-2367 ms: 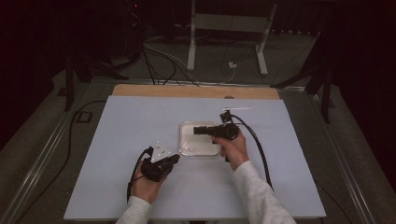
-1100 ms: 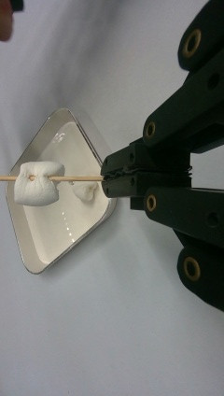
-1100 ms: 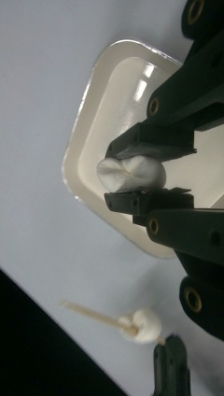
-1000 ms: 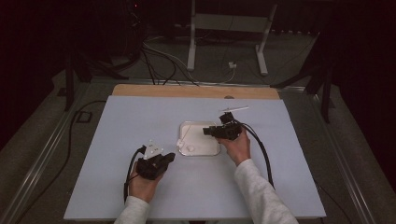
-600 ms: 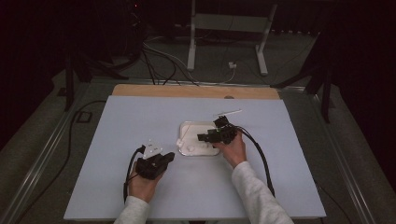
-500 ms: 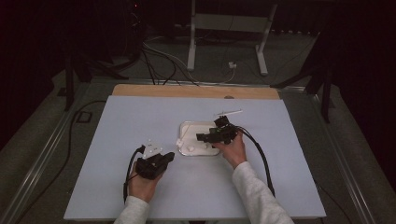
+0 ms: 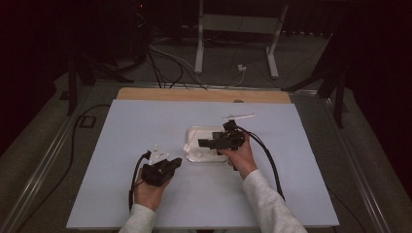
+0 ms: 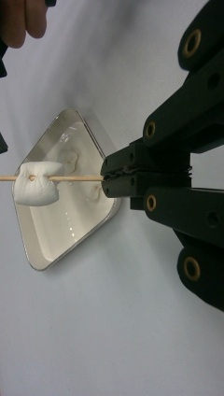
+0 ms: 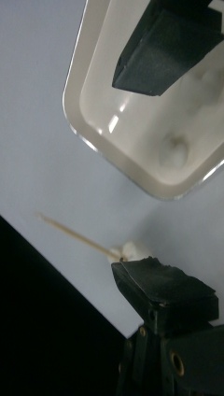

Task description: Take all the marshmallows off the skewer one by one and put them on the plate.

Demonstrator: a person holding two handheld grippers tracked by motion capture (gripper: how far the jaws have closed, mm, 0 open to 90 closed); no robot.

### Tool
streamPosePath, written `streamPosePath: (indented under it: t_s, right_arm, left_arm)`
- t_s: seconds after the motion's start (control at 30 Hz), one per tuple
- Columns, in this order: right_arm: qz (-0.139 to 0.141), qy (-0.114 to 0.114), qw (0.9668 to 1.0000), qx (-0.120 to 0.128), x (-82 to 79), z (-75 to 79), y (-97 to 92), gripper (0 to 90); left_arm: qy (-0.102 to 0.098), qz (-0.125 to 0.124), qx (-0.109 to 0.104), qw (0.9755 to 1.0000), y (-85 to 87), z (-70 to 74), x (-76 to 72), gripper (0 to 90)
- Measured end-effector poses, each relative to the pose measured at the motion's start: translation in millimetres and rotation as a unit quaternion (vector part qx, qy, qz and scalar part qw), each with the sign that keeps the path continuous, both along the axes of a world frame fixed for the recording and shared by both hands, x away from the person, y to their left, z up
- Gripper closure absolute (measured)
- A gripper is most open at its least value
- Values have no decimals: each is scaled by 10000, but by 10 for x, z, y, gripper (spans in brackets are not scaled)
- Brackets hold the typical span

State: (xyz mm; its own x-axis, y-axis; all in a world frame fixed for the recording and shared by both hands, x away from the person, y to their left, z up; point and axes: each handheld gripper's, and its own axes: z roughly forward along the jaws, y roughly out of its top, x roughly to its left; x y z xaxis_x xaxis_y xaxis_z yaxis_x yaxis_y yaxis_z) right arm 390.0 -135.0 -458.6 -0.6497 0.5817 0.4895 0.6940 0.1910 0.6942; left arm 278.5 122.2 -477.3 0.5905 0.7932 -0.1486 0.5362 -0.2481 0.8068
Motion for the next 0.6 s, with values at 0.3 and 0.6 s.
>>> streamPosePath:
  t_s: [0.3, 0.6]
  right_arm:
    - [287, 85, 9990, 337, -82, 28, 123, 113]
    - [380, 198, 9981, 444, -115, 6, 198, 151]
  left_arm:
    - [-28, -22, -36, 10000, -30, 21, -10, 900]
    - [-47, -61, -103, 9999, -48, 43, -19, 900]
